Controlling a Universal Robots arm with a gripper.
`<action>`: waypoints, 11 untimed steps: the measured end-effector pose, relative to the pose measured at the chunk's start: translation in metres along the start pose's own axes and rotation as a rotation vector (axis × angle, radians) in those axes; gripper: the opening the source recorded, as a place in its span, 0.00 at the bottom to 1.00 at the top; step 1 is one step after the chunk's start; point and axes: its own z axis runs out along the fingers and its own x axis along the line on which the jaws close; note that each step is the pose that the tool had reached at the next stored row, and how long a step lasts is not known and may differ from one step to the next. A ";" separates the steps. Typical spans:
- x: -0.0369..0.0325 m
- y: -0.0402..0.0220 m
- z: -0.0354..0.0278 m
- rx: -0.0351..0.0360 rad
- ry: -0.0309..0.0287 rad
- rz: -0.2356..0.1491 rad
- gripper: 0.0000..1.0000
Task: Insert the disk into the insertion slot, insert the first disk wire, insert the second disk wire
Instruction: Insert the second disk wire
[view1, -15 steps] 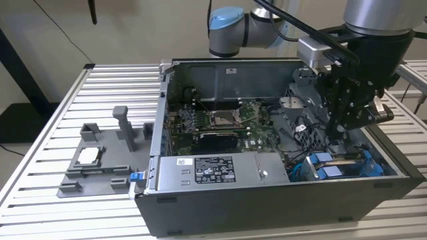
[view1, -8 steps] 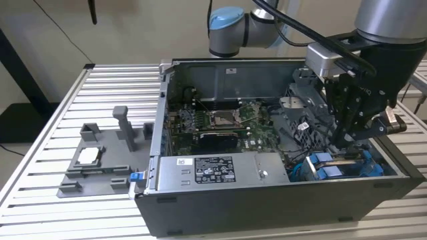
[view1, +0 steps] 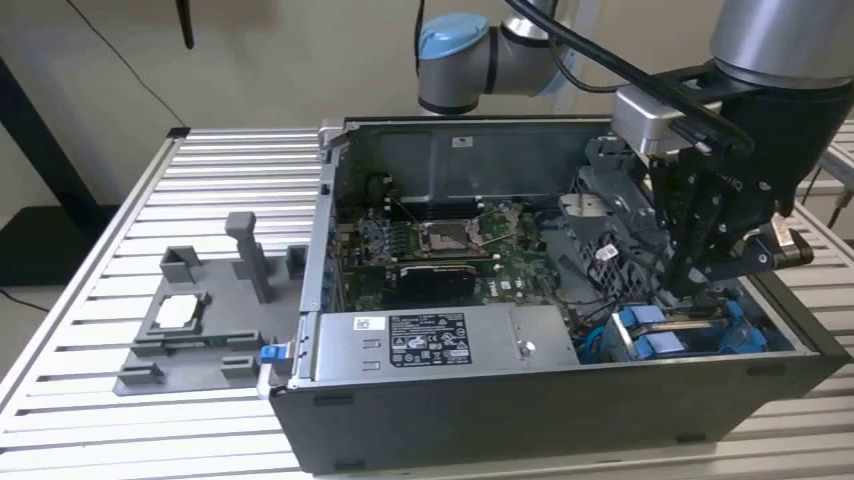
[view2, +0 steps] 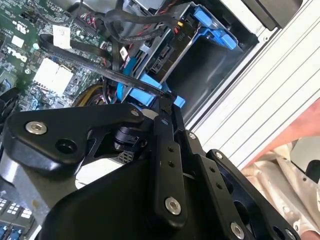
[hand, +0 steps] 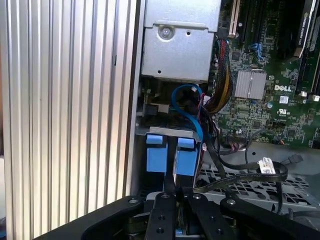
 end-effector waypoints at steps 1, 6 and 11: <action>-0.0001 -0.0001 0.0001 0.0014 -0.0151 0.001 0.16; 0.0005 0.0001 0.0003 0.0092 -0.1054 0.011 0.16; 0.0026 0.0001 0.0017 0.0159 -0.1823 0.019 0.16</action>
